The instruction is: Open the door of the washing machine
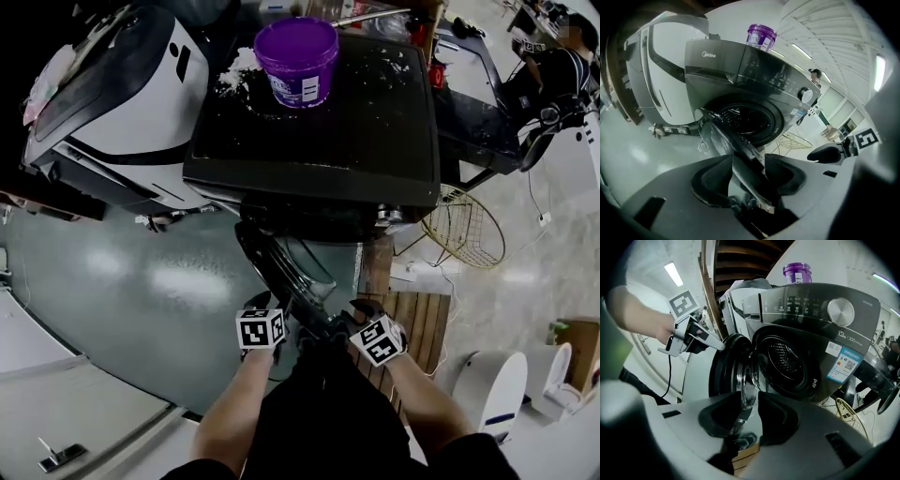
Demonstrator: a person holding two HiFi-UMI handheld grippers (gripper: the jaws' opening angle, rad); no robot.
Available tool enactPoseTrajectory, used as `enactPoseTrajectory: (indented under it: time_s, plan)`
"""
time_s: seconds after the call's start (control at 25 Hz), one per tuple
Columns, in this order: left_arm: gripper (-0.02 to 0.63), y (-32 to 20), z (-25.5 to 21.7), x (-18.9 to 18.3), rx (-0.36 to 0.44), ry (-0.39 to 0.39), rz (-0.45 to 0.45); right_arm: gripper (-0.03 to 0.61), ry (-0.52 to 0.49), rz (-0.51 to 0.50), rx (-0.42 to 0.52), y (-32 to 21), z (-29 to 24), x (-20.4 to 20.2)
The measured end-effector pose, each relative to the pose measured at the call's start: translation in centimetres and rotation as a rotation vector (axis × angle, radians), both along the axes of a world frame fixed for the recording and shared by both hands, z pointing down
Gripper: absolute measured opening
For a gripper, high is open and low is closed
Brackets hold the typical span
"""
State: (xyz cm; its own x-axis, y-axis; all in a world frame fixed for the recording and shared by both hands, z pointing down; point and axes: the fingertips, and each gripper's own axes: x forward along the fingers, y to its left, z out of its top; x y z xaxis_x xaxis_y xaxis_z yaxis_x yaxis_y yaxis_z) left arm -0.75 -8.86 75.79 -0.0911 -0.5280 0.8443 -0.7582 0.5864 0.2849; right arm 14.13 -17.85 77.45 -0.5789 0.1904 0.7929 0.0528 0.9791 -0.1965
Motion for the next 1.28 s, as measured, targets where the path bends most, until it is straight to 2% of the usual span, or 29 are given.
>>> enactPoseTrajectory:
  time_s: [0.12, 0.28, 0.56, 0.72, 0.92, 1.28]
  plan:
    - [0.23, 1.9, 0.4, -0.6, -0.053, -0.016, -0.035, 0.123, -0.029, -0.015, -0.011, 0.4, -0.8, -0.4]
    - [0.218, 4.4, 0.5, -0.7, -0.108, 0.012, -0.105, 0.117, -0.06, -0.051, -0.024, 0.5, -2.5, -0.7]
    - [0.218, 8.2, 0.8, -2.1, -0.18, -0.033, -0.095, 0.103, -0.078, -0.056, -0.015, -1.7, -4.4, -2.1]
    - [0.218, 10.2, 1.3, -3.5, -0.176, -0.026, -0.101, 0.098, -0.081, -0.027, 0.002, -2.1, -6.0, -3.4]
    - [0.215, 13.0, 1.2, -5.7, -0.159, -0.011, -0.096, 0.089, -0.121, 0.089, -0.061, -0.3, -8.8, -6.0]
    - [0.213, 17.3, 1.0, -8.8, -0.122, 0.018, -0.071, 0.081, -0.125, 0.104, -0.068, 5.2, -11.0, -10.0]
